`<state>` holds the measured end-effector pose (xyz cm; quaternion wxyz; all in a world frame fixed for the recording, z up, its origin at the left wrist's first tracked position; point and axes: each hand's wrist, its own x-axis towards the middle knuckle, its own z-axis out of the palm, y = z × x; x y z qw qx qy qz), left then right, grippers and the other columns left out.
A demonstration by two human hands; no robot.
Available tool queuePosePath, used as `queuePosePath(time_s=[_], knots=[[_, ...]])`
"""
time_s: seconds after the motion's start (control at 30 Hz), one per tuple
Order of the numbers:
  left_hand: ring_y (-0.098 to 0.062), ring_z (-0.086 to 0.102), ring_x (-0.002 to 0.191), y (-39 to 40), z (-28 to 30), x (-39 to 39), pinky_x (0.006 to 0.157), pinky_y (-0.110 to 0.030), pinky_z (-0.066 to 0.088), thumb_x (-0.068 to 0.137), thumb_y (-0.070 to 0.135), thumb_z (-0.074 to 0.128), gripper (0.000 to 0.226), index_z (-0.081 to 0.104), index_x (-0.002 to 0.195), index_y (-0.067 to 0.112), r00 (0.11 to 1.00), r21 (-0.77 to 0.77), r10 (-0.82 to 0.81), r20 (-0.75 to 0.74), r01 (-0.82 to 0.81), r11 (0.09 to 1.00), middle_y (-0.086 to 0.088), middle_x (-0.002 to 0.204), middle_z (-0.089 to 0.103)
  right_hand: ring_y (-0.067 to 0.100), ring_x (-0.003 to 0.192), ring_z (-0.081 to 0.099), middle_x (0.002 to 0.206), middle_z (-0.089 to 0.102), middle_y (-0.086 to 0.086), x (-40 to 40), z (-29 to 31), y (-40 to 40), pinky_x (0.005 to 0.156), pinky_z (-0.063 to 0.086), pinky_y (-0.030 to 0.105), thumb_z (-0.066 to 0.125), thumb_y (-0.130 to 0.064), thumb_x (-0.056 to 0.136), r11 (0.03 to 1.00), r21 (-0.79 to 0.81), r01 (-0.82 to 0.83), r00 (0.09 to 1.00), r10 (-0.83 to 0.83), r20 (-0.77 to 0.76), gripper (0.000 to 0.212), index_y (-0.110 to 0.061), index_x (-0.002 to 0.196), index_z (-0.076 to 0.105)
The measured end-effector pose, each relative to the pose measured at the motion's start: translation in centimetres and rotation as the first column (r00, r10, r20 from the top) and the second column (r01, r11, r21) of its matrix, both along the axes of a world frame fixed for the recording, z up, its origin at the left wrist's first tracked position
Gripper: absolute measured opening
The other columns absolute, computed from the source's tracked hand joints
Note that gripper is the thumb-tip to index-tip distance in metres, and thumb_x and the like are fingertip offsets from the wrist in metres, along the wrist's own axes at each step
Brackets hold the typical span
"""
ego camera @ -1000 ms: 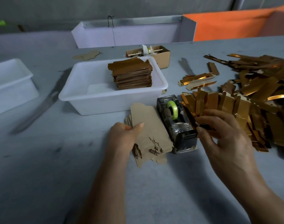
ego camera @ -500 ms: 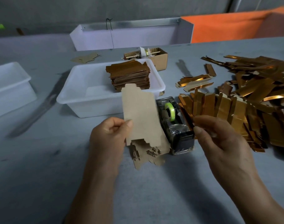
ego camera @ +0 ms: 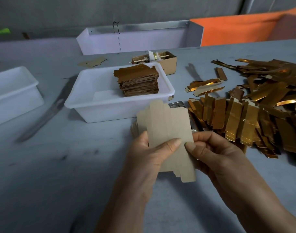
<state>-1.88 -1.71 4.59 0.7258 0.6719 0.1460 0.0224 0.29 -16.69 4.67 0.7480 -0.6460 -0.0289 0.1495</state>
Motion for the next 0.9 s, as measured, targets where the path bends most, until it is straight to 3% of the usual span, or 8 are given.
queuePosePath(time_s=[0.23,0.37,0.47,0.53,0.67,0.73,0.8,0.9], knots=[[-0.022,0.072,0.083,-0.9,-0.9,0.0,0.072,-0.039,0.058,0.074,0.017,0.080,0.024,0.072,0.097,0.018,0.998,-0.009,0.054,0.019,-0.054,0.998,-0.001,0.086,0.076,0.014,0.074,0.065,0.079,0.065,0.012,-0.4,-0.7,-0.2,0.062,0.055,0.023,0.064,-0.026,0.064,0.996,-0.075,0.043,0.997,-0.039,0.062,0.010,-0.021,0.072,0.068],[-0.023,0.072,0.082,-1.1,-1.3,0.1,0.073,-0.040,0.058,0.060,0.029,0.074,0.034,0.073,0.091,0.016,0.997,-0.008,0.078,0.025,-0.078,0.997,-0.002,0.083,0.076,0.002,0.068,0.056,0.074,0.063,-0.007,-0.8,-1.2,-0.2,0.053,0.047,0.016,0.067,-0.020,0.079,0.951,-0.279,0.134,0.974,-0.074,0.215,0.010,-0.026,0.073,0.063],[-0.015,0.072,0.075,-1.2,-1.7,0.2,0.070,-0.036,0.059,0.069,0.021,0.082,0.017,0.072,0.083,0.020,0.993,0.028,0.112,0.048,-0.114,0.993,0.002,0.079,0.076,-0.003,0.074,0.055,0.081,0.058,-0.019,-1.5,-0.9,0.5,0.048,0.045,0.013,0.065,-0.033,0.076,0.857,-0.455,0.240,0.916,-0.044,0.399,0.012,-0.036,0.079,0.053],[-0.014,0.072,0.073,-1.5,-1.9,0.2,0.065,-0.035,0.059,0.073,0.017,0.081,0.012,0.072,0.079,0.022,0.987,0.077,0.146,0.073,-0.152,0.985,0.002,0.077,0.075,-0.003,0.069,0.060,0.083,0.059,-0.021,-2.0,-0.6,1.2,0.048,0.045,0.007,0.063,-0.039,0.074,0.866,-0.438,0.240,0.892,-0.018,0.452,0.020,-0.039,0.086,0.048],[-0.017,0.071,0.068,-2.0,-1.7,-0.1,0.054,-0.027,0.055,0.085,0.008,0.067,0.019,0.074,0.074,0.023,0.994,0.037,0.087,0.060,-0.089,0.995,-0.003,0.074,0.073,0.009,0.060,0.064,0.077,0.062,-0.007,-2.6,-0.6,2.0,0.052,0.051,0.017,0.053,-0.051,0.072,0.911,-0.369,0.183,0.882,0.014,0.471,0.030,-0.041,0.099,0.049],[-0.023,0.071,0.079,-1.7,-1.6,-0.2,0.066,-0.038,0.058,0.087,0.026,0.065,0.011,0.073,0.081,0.022,0.999,0.000,-0.019,0.032,0.019,1.000,-0.003,0.078,0.073,0.007,0.064,0.065,0.076,0.064,-0.007,-2.5,-0.9,1.9,0.054,0.052,0.017,0.048,-0.052,0.075,0.909,-0.380,0.173,0.876,0.034,0.481,0.031,-0.040,0.104,0.050],[-0.028,0.069,0.086,-1.3,-1.4,-0.4,0.080,-0.049,0.055,0.080,0.047,0.060,0.034,0.072,0.085,0.016,0.993,-0.034,-0.113,0.010,0.114,0.993,-0.008,0.082,0.072,0.003,0.069,0.066,0.076,0.065,-0.007,-2.2,-1.0,1.6,0.055,0.052,0.014,0.046,-0.051,0.075,0.892,-0.415,0.180,0.880,0.042,0.473,0.032,-0.040,0.105,0.051],[-0.028,0.068,0.081,-1.1,-1.1,-0.5,0.081,-0.053,0.055,0.084,0.046,0.061,0.030,0.073,0.087,0.019,0.990,0.072,-0.122,0.063,0.118,0.990,-0.007,0.079,0.071,0.001,0.070,0.066,0.078,0.067,-0.008,-2.1,-0.9,1.4,0.056,0.051,0.012,0.049,-0.045,0.075,0.891,-0.433,0.138,0.903,0.066,0.424,0.031,-0.041,0.106,0.053]])
